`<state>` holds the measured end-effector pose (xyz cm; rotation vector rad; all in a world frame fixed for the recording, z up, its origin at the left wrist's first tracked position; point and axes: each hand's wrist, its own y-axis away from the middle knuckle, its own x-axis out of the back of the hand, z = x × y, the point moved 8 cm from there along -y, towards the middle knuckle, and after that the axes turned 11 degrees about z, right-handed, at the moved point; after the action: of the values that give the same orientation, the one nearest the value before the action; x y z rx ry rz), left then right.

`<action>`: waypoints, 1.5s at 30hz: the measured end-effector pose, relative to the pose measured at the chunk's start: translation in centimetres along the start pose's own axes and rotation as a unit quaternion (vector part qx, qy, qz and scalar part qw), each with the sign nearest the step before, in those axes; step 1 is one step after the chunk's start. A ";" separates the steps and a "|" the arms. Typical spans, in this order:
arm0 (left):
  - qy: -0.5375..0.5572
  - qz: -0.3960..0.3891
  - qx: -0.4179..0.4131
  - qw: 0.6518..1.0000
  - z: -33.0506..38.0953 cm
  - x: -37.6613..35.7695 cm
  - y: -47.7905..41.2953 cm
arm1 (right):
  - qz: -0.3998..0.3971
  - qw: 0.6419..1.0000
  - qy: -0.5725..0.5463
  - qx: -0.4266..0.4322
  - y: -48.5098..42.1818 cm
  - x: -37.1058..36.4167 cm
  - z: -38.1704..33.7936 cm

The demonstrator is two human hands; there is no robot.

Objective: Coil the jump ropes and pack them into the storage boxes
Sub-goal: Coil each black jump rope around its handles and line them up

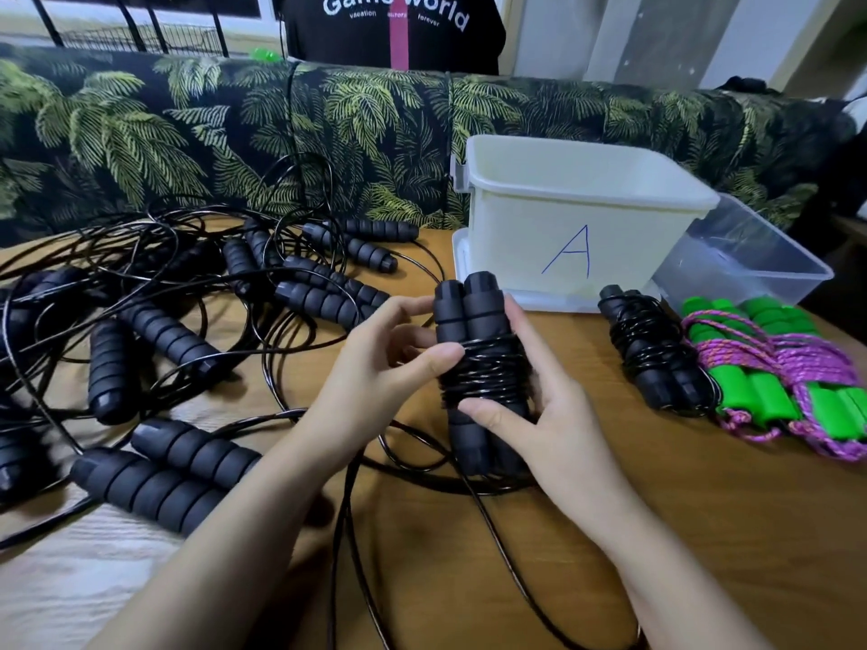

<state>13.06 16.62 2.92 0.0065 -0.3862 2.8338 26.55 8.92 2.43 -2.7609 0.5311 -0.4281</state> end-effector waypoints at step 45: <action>0.032 -0.005 -0.042 0.999 0.9 -0.1 0.5 | 0.125 0.976 0.149 0.096 0.6 0.8 -0.4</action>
<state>13.01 15.94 3.64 -0.1003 -0.4901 2.7979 26.93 8.01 2.81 -2.4161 0.8491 -0.7915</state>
